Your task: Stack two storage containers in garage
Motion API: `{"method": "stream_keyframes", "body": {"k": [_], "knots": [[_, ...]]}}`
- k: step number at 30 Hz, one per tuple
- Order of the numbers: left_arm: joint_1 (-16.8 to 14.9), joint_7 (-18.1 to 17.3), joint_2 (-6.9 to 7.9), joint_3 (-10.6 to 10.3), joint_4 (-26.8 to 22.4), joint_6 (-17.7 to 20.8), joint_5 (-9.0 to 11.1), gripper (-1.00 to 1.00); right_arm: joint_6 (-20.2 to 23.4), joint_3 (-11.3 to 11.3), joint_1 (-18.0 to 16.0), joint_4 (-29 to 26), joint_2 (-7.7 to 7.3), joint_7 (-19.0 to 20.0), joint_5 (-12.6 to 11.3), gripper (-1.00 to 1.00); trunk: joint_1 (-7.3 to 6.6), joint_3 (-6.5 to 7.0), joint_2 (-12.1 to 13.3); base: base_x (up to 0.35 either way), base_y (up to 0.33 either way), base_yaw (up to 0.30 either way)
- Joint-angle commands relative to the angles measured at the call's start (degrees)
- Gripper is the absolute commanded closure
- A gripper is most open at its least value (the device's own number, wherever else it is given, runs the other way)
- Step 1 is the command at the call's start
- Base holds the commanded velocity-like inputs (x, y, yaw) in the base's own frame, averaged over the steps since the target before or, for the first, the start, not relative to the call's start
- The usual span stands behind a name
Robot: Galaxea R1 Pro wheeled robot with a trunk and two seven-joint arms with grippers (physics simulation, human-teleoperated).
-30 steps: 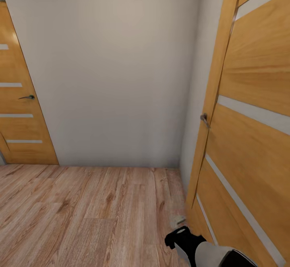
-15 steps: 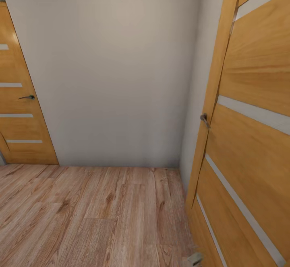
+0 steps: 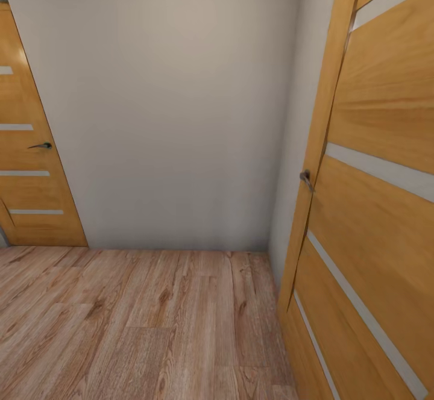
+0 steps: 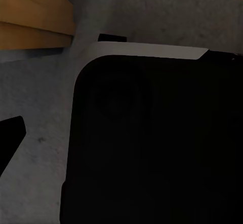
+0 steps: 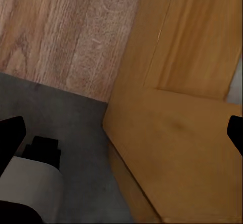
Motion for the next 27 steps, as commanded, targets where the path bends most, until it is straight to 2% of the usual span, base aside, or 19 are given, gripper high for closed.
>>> {"method": "stream_keyframes", "body": {"k": [1, 5, 6, 10, 16, 22, 27], "knots": [[-0.03, -0.07, -0.01, 0.03, 0.03, -0.15, 0.47, -1.00, -0.65, 0.51, 0.55, 0.16, -0.11, -0.04, -0.54, -1.00, 0.00, -0.05, -0.03, 0.000, 0.000, 0.000], [-0.03, -0.07, -0.05, 0.02, 0.03, -0.15, 0.46, -1.00, -2.50, 0.51, 3.30, 0.20, -0.39, 0.00, -0.62, -1.00, 0.00, -0.05, -0.03, 0.000, 0.000, 0.000], [-0.03, -0.07, -0.06, 0.02, 0.03, -0.15, 0.45, -1.00, -3.93, 0.51, 5.92, 0.23, -0.44, 0.02, -0.81, -1.00, 0.00, -0.05, -0.03, 0.000, 0.000, 0.000], [-0.03, -0.07, -0.08, 0.02, 0.03, -0.15, 0.45, -1.00, -4.15, 0.51, 7.77, 0.25, -0.33, 0.08, -0.90, -1.00, 0.00, -0.05, -0.03, 0.000, 0.000, 0.000], [-0.03, -0.07, -0.08, 0.02, 0.03, -0.15, 0.45, -1.00, -4.05, 0.51, 9.49, 0.25, -0.22, 1.24, -1.04, -1.00, 0.00, -0.05, -0.03, 0.000, 0.000, 0.000], [-0.03, -0.07, -0.08, 0.02, 0.03, -0.07, 0.45, -1.00, -4.03, 0.43, 11.45, 0.25, -0.34, 7.89, -1.14, -1.00, 0.00, -0.05, -0.03, 0.000, 0.000, 0.000], [-0.03, -0.05, -0.11, 0.02, 0.03, -0.07, 0.45, -1.00, -4.03, 0.43, 11.48, 0.25, -0.31, 8.08, -1.15, -1.00, 0.00, -0.05, -0.03, 0.000, 0.000, 0.000]]}}
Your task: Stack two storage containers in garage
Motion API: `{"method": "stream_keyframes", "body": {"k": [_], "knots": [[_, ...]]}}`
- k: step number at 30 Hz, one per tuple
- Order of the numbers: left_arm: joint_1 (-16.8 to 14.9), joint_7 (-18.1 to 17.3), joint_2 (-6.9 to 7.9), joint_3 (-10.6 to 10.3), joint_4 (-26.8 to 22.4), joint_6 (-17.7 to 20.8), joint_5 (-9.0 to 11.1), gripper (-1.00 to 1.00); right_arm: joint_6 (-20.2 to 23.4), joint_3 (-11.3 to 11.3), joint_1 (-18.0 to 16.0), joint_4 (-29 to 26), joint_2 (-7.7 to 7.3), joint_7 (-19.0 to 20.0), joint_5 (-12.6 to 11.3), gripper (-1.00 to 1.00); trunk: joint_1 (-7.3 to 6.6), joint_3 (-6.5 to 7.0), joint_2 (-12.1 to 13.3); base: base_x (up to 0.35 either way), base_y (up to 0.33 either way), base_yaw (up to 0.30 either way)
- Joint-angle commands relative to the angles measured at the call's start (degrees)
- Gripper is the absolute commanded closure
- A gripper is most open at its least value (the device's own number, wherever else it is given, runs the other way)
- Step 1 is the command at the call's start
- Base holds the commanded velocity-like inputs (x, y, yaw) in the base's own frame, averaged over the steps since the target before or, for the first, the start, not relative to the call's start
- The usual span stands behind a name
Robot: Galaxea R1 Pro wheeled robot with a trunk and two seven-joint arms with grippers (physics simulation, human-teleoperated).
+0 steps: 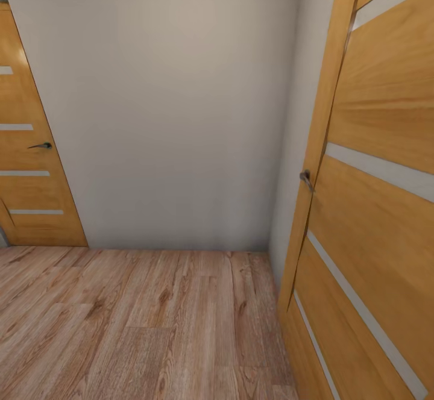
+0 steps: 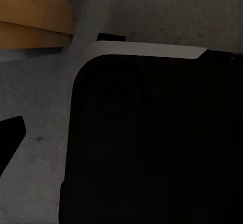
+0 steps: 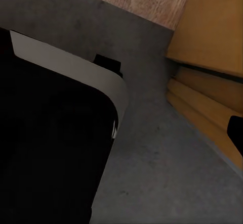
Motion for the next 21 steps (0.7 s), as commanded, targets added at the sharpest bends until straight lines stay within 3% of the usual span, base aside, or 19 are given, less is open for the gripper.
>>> {"method": "stream_keyframes", "body": {"k": [1, 17, 21], "knots": [[-0.02, -0.04, -0.02, 0.03, 0.03, -0.15, 0.45, -1.00, -0.34, 0.48, -0.06, 0.18, 0.03, 0.08, -0.54, -1.00, 0.00, -0.06, -0.03, 0.000, 0.000, 0.000], [-0.02, 0.36, 0.05, 0.03, 0.03, -0.06, 0.45, -1.00, -0.34, 0.48, -0.06, 0.18, 0.12, 0.09, -0.49, -1.00, 0.00, -0.06, -0.03, 0.000, -0.002, 0.000], [-0.02, 0.36, 0.06, 0.03, 0.03, -0.06, 0.45, -1.00, -0.34, 0.48, -0.06, 0.18, 0.08, 0.09, -0.46, -1.00, 0.00, -0.06, -0.03, 0.000, -0.150, 0.000]]}}
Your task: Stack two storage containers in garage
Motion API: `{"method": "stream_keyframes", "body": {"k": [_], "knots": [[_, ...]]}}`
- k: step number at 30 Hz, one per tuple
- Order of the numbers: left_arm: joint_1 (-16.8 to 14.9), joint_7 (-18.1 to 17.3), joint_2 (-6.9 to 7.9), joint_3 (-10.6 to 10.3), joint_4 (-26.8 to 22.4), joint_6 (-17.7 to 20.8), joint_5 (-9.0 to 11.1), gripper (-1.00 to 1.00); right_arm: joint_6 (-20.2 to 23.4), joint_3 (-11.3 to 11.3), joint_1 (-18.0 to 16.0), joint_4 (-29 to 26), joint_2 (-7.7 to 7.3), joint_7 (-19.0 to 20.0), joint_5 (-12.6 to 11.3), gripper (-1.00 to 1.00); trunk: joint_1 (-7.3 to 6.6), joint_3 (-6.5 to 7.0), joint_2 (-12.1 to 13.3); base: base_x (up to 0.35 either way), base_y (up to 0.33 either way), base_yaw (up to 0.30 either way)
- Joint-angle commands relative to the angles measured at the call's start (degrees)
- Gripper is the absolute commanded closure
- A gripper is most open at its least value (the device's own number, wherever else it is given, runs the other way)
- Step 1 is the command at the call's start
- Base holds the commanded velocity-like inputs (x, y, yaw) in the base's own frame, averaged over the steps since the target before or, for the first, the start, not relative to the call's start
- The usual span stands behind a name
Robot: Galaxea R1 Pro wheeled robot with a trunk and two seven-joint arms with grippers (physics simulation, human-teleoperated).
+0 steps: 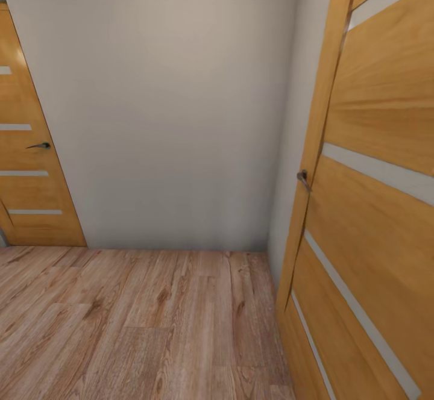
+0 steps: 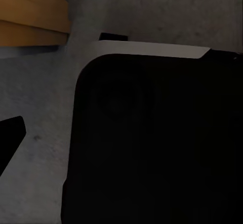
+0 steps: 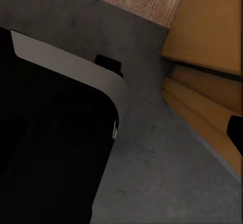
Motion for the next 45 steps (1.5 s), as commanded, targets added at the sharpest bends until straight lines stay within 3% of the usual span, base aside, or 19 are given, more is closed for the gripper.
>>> {"method": "stream_keyframes", "body": {"k": [1, 35, 45], "knots": [[-0.02, -0.03, 0.02, 0.03, 0.03, -0.15, 0.43, -1.00, -0.33, 0.48, -0.06, 0.18, 0.03, 0.08, -0.53, -1.00, 0.00, -0.06, -0.03, 0.000, -0.055, 0.000], [-0.02, -0.03, -0.03, 0.03, 0.03, -0.15, 0.43, -1.00, 0.03, 0.49, -0.06, 0.18, -0.06, 0.08, -0.18, -1.00, 0.00, -0.08, -0.03, 0.001, -0.003, 0.037], [-0.02, -0.11, 0.05, -0.06, 0.07, -0.15, 0.50, -1.00, 0.03, 0.50, -0.06, 0.18, -0.06, 0.08, -0.18, -1.00, 0.00, -0.08, -0.03, 0.239, 0.000, 0.000]]}}
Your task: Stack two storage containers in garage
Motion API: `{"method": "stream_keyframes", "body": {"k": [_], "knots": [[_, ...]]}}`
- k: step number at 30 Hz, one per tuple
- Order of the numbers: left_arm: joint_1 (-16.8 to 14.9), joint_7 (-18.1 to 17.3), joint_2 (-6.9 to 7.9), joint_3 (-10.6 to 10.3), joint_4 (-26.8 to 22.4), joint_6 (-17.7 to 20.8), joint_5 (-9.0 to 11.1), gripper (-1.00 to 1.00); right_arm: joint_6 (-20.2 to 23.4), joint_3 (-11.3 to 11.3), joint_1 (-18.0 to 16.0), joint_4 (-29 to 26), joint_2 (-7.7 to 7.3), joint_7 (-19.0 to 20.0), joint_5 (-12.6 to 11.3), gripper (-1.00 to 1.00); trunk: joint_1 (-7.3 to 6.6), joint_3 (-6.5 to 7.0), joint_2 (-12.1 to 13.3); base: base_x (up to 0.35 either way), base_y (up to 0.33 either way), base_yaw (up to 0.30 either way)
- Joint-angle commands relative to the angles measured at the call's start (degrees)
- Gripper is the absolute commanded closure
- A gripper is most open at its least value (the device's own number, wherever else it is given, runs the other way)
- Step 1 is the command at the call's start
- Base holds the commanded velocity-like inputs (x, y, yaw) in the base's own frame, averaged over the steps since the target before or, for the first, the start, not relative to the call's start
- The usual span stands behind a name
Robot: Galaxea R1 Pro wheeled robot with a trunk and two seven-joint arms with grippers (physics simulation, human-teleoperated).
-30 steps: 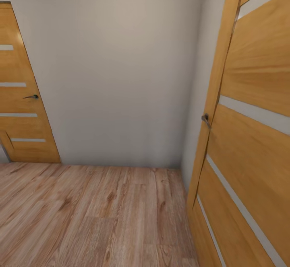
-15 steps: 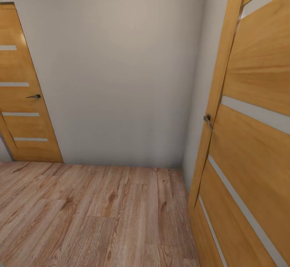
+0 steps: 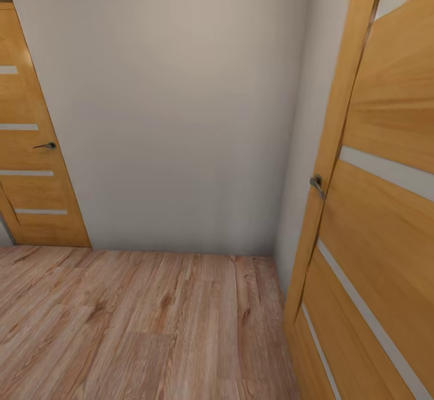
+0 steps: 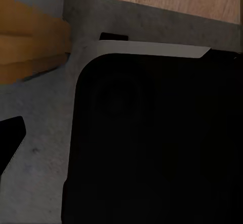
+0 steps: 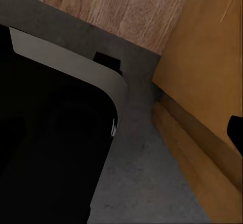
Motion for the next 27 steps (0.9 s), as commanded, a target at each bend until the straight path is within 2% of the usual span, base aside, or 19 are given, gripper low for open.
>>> {"method": "stream_keyframes", "body": {"k": [1, 10, 19, 27], "knots": [[-0.02, -0.03, 0.00, 0.02, 0.03, -0.15, 0.44, -1.00, -0.32, 0.48, -0.06, 0.18, 0.03, 0.08, -0.54, -1.00, 0.03, -0.06, -0.03, 0.233, 0.000, 0.000], [-0.02, 0.06, -0.05, 0.09, 0.01, -0.13, 0.42, -1.00, -0.10, 0.49, -0.06, 0.18, 0.10, 0.08, -0.55, -1.00, 0.03, -0.06, -0.03, 0.047, 0.000, 0.000], [-0.02, 0.02, -0.01, 0.08, -0.02, -0.14, 0.40, -1.00, -0.10, 0.50, -0.06, 0.18, 0.12, 0.08, -0.54, -1.00, 0.03, -0.06, -0.03, 0.211, 0.000, 0.000], [-0.02, 0.13, -0.06, 0.12, -0.02, -0.15, 0.41, -1.00, -0.10, 0.47, -0.06, 0.18, 0.05, 0.08, -0.54, -1.00, 0.03, -0.06, -0.03, 0.023, 0.000, 0.000]]}}
